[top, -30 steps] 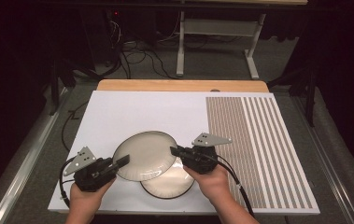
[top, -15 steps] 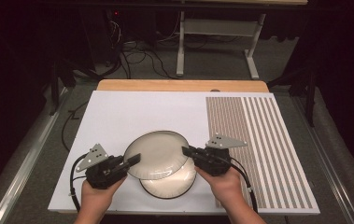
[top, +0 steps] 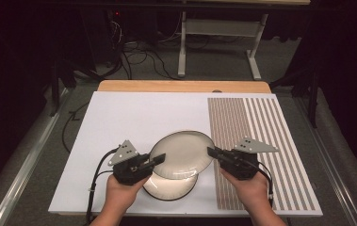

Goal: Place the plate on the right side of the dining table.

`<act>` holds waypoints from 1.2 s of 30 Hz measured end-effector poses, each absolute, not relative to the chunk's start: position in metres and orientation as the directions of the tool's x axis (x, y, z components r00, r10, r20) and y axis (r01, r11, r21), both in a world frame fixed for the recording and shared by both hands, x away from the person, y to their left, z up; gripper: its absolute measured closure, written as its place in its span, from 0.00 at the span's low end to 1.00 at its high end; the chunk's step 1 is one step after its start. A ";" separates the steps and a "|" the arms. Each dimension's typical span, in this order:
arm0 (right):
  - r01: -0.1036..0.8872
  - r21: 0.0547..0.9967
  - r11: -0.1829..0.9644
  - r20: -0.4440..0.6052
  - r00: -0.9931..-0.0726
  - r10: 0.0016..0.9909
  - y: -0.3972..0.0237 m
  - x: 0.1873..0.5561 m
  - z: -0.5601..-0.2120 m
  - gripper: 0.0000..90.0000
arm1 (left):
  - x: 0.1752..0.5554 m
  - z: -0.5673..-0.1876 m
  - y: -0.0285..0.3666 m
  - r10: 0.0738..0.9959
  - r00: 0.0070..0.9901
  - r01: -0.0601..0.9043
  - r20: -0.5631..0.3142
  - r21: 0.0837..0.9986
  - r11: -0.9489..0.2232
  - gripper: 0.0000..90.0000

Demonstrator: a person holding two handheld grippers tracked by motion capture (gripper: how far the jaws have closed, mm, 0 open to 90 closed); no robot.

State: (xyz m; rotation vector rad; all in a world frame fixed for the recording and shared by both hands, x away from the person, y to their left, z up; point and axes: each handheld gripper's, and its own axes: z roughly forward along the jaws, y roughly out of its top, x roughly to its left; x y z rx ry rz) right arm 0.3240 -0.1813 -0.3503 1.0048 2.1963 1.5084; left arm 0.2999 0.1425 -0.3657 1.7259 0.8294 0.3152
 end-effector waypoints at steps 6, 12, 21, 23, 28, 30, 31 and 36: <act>0.375 0.906 0.194 0.133 -0.690 0.712 -0.205 0.321 -0.349 0.97 | 0.308 -0.364 0.120 0.652 0.731 0.367 -0.200 0.921 -0.130 0.85; 0.373 0.910 0.179 0.132 -0.671 0.730 -0.225 0.318 -0.348 0.98 | 0.315 -0.361 0.101 0.636 0.744 0.378 -0.202 0.913 -0.152 0.85; 0.385 0.912 0.143 0.145 -0.628 0.764 -0.256 0.313 -0.349 0.98 | 0.327 -0.355 0.068 0.610 0.766 0.389 -0.202 0.901 -0.191 0.84; 0.385 0.913 0.133 0.148 -0.616 0.774 -0.263 0.312 -0.349 0.97 | 0.330 -0.354 0.060 0.604 0.771 0.391 -0.200 0.898 -0.201 0.84; 0.388 0.915 0.114 0.151 -0.590 0.793 -0.281 0.310 -0.351 0.97 | 0.336 -0.352 0.040 0.590 0.783 0.394 -0.197 0.891 -0.224 0.84; 0.391 0.914 0.106 0.154 -0.578 0.801 -0.288 0.310 -0.352 0.97 | 0.340 -0.352 0.032 0.586 0.787 0.393 -0.192 0.889 -0.235 0.84; 0.394 0.914 0.097 0.160 -0.570 0.806 -0.291 0.310 -0.353 0.97 | 0.341 -0.352 0.030 0.585 0.788 0.392 -0.191 0.889 -0.238 0.84; 0.397 0.915 0.076 0.169 -0.547 0.820 -0.304 0.309 -0.354 0.98 | 0.350 -0.352 0.015 0.582 0.790 0.399 -0.194 0.883 -0.247 0.83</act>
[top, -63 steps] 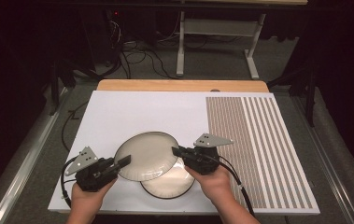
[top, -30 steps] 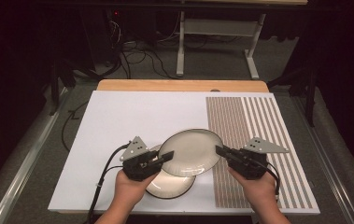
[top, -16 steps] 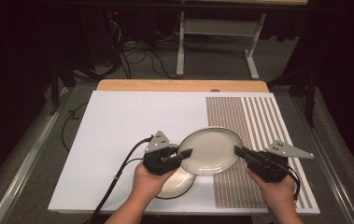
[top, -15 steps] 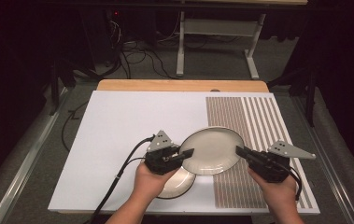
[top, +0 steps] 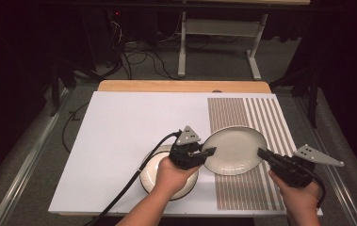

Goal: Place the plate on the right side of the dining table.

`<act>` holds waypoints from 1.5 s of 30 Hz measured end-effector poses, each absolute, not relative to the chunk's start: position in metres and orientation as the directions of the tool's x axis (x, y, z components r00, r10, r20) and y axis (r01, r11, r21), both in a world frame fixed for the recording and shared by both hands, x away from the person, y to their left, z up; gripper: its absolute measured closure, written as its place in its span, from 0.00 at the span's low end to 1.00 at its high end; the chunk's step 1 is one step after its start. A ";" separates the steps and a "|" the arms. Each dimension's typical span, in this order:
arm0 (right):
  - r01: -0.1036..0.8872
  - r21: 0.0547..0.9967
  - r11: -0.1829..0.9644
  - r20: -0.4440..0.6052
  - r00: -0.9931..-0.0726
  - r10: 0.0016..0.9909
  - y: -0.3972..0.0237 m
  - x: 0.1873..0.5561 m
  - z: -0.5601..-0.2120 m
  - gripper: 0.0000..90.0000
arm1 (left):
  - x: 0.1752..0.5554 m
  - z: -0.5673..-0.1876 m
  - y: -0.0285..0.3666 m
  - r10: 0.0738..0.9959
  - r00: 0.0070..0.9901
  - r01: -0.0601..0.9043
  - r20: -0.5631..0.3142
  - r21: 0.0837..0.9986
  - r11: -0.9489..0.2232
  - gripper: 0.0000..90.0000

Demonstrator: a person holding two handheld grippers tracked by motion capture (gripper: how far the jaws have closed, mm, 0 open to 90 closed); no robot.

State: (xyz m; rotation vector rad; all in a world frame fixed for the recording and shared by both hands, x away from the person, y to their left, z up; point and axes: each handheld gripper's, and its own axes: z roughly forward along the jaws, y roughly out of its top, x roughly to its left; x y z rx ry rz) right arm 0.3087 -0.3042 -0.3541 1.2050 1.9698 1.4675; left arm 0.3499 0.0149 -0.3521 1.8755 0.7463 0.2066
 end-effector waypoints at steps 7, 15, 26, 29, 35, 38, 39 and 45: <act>0.400 0.915 0.051 0.177 -0.514 0.839 -0.317 0.310 -0.356 0.98 | 0.358 -0.353 -0.001 0.582 0.789 0.412 -0.197 0.872 -0.263 0.82; 0.404 0.914 0.034 0.179 -0.477 0.860 -0.329 0.315 -0.358 0.98 | 0.370 -0.357 -0.017 0.588 0.783 0.433 -0.202 0.856 -0.282 0.82; 0.410 0.912 0.011 0.181 -0.426 0.886 -0.348 0.317 -0.362 0.98 | 0.385 -0.360 -0.043 0.581 0.789 0.438 -0.199 0.845 -0.306 0.81; 0.411 0.911 0.008 0.178 -0.412 0.893 -0.354 0.318 -0.364 0.98 | 0.389 -0.362 -0.050 0.576 0.792 0.441 -0.202 0.842 -0.311 0.80; 0.416 0.910 0.002 0.172 -0.380 0.909 -0.362 0.320 -0.366 0.98 | 0.396 -0.366 -0.062 0.573 0.797 0.429 -0.191 0.847 -0.315 0.80; 0.419 0.908 0.006 0.165 -0.371 0.914 -0.366 0.320 -0.369 0.98 | 0.399 -0.369 -0.068 0.575 0.795 0.436 -0.193 0.841 -0.320 0.80; 0.423 0.906 0.005 0.168 -0.369 0.914 -0.367 0.321 -0.369 0.98 | 0.400 -0.370 -0.070 0.575 0.794 0.439 -0.196 0.840 -0.319 0.79; 0.437 0.899 0.000 0.172 -0.354 0.919 -0.373 0.323 -0.375 0.98 | 0.405 -0.375 -0.077 0.578 0.790 0.458 -0.206 0.824 -0.332 0.79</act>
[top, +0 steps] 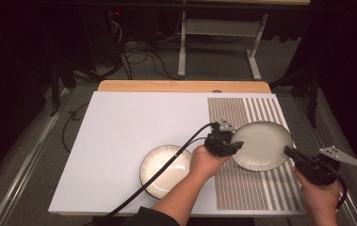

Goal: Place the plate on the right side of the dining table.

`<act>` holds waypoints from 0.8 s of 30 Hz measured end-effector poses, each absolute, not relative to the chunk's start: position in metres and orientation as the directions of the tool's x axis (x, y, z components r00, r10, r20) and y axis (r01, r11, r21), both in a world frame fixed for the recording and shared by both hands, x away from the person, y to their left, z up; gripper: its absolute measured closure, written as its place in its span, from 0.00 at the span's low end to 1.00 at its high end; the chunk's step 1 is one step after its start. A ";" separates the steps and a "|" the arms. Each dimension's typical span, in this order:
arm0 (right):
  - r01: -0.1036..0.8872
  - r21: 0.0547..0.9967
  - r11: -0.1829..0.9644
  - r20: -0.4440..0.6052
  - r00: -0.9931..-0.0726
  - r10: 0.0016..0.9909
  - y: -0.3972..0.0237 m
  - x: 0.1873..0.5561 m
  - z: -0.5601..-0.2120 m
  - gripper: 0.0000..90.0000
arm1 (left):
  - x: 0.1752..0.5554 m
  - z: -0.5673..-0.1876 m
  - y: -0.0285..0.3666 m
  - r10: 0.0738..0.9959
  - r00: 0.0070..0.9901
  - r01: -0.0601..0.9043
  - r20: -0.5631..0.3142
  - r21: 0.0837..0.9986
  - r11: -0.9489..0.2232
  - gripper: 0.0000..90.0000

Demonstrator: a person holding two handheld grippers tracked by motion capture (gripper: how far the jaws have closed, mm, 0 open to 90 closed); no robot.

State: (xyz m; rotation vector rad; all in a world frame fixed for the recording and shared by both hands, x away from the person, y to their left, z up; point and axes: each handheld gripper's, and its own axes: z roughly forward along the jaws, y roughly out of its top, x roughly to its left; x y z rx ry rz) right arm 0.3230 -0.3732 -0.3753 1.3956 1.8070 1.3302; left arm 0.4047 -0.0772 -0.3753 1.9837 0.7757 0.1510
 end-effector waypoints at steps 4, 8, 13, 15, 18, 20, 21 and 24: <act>0.448 0.894 0.003 0.173 -0.351 0.920 -0.374 0.324 -0.379 0.98 | 0.406 -0.378 -0.079 0.581 0.788 0.464 -0.205 0.818 -0.341 0.79; 0.457 0.889 0.002 0.174 -0.343 0.923 -0.374 0.325 -0.382 0.97 | 0.407 -0.380 -0.080 0.586 0.783 0.473 -0.209 0.812 -0.342 0.79; 0.463 0.887 0.004 0.173 -0.339 0.925 -0.375 0.327 -0.385 0.97 | 0.408 -0.383 -0.084 0.596 0.776 0.482 -0.206 0.803 -0.350 0.78; 0.465 0.885 0.004 0.171 -0.334 0.927 -0.375 0.326 -0.386 0.97 | 0.408 -0.384 -0.085 0.597 0.775 0.484 -0.208 0.802 -0.349 0.78; 0.467 0.884 0.002 0.172 -0.331 0.928 -0.377 0.326 -0.387 0.97 | 0.408 -0.385 -0.087 0.597 0.776 0.485 -0.203 0.798 -0.359 0.78; 0.469 0.883 0.002 0.173 -0.329 0.928 -0.377 0.327 -0.388 0.97 | 0.408 -0.386 -0.087 0.599 0.774 0.490 -0.206 0.794 -0.360 0.78; 0.470 0.883 0.004 0.170 -0.329 0.929 -0.377 0.327 -0.388 0.97 | 0.409 -0.386 -0.087 0.601 0.773 0.490 -0.204 0.793 -0.361 0.78; 0.470 0.883 0.007 0.168 -0.329 0.929 -0.376 0.327 -0.389 0.97 | 0.409 -0.387 -0.087 0.606 0.769 0.493 -0.202 0.791 -0.362 0.77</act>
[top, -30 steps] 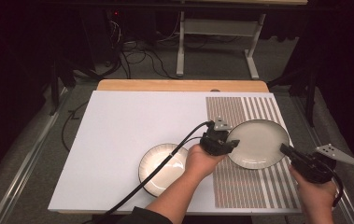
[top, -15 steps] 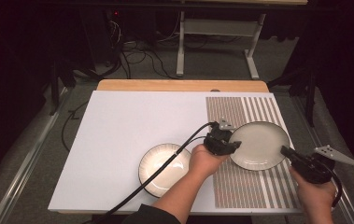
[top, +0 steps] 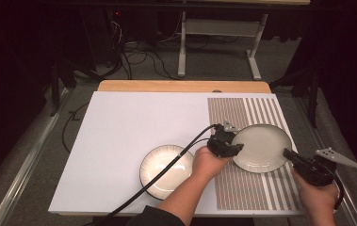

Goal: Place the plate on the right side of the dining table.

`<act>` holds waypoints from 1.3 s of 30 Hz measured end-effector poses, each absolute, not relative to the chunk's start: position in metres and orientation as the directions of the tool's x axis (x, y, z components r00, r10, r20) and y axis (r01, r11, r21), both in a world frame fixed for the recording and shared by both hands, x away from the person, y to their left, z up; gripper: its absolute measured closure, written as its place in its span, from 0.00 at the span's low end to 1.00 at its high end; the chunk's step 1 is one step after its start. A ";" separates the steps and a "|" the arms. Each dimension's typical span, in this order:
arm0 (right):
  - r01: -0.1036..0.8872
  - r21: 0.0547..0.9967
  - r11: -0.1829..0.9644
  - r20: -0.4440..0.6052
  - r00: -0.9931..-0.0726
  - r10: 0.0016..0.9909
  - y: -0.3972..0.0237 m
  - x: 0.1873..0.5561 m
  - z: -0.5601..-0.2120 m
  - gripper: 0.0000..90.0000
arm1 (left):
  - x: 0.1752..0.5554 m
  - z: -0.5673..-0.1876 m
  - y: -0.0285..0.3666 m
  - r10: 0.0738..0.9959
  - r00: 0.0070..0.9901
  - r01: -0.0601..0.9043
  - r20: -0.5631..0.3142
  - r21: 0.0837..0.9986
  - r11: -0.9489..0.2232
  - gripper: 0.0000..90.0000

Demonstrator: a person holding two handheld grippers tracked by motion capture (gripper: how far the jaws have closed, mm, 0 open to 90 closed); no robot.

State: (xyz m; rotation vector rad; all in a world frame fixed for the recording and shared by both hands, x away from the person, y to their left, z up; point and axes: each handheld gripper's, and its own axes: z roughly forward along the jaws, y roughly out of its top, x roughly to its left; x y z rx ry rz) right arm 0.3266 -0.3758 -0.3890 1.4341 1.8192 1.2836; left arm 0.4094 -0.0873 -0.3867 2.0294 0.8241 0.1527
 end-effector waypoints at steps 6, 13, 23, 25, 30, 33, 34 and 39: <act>0.476 0.879 0.018 0.161 -0.332 0.929 -0.376 0.328 -0.392 0.98 | 0.409 -0.388 -0.088 0.611 0.767 0.496 -0.196 0.786 -0.371 0.78; 0.483 0.876 0.002 0.177 -0.326 0.929 -0.377 0.330 -0.394 0.97 | 0.410 -0.388 -0.090 0.619 0.762 0.496 -0.190 0.786 -0.369 0.77; 0.474 0.880 0.010 0.170 -0.335 0.927 -0.374 0.332 -0.394 0.98 | 0.409 -0.381 -0.082 0.658 0.739 0.473 -0.145 0.807 -0.353 0.61; 0.472 0.881 0.010 0.170 -0.337 0.926 -0.374 0.333 -0.394 0.98 | 0.407 -0.377 -0.074 0.660 0.737 0.463 -0.142 0.819 -0.340 0.58; 0.464 0.885 0.028 0.147 -0.337 0.930 -0.371 0.333 -0.392 0.97 | 0.398 -0.371 -0.047 0.661 0.739 0.429 -0.129 0.847 -0.315 0.52; 0.461 0.887 0.040 0.134 -0.340 0.931 -0.369 0.333 -0.391 0.97 | 0.392 -0.368 -0.026 0.668 0.734 0.415 -0.122 0.859 -0.300 0.47; 0.461 0.886 0.042 0.131 -0.337 0.932 -0.368 0.334 -0.390 0.97 | 0.389 -0.367 -0.018 0.672 0.731 0.412 -0.123 0.864 -0.290 0.45; 0.467 0.883 0.050 0.124 -0.334 0.934 -0.367 0.334 -0.390 0.97 | 0.372 -0.365 0.023 0.702 0.705 0.385 -0.102 0.886 -0.258 0.35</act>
